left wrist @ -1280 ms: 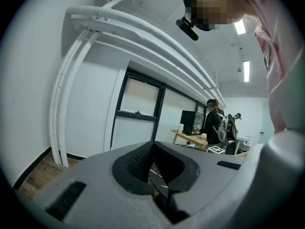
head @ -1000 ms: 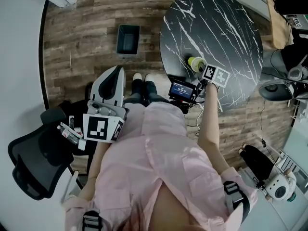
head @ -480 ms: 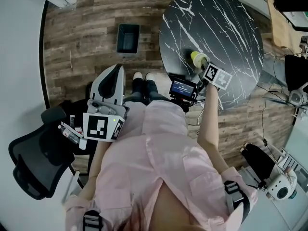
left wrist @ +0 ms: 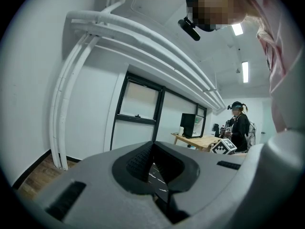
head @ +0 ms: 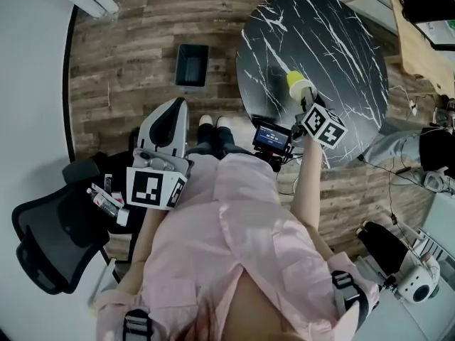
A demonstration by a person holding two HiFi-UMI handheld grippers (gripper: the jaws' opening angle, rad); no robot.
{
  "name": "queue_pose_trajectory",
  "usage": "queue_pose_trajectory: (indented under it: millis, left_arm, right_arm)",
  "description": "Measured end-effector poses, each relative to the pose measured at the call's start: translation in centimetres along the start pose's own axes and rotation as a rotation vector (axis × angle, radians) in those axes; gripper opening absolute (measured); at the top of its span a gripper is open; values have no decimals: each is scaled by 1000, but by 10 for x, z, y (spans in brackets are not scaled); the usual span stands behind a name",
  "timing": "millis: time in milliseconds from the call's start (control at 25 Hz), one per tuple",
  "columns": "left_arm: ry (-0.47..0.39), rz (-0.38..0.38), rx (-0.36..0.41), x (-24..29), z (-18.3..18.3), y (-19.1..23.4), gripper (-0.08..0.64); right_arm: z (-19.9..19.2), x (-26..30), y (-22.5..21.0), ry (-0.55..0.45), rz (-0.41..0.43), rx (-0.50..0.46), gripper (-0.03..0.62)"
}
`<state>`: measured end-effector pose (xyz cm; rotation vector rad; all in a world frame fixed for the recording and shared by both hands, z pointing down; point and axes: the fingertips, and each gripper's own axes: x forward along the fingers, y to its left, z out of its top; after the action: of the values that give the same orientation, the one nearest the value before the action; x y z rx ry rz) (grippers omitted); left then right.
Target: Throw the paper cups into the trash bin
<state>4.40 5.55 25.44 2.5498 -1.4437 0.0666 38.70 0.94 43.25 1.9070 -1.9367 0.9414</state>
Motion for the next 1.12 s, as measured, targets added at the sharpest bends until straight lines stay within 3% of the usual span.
queue_pose_trajectory:
  millis: [520, 1120]
  left_arm:
    - [-56, -4, 22, -2, 18, -6, 15]
    - [-93, -12, 48, -6, 39, -8, 15]
  right_arm:
    - [99, -82, 92, -343, 156, -133, 41]
    - [116, -144, 176, -557, 353, -190, 41]
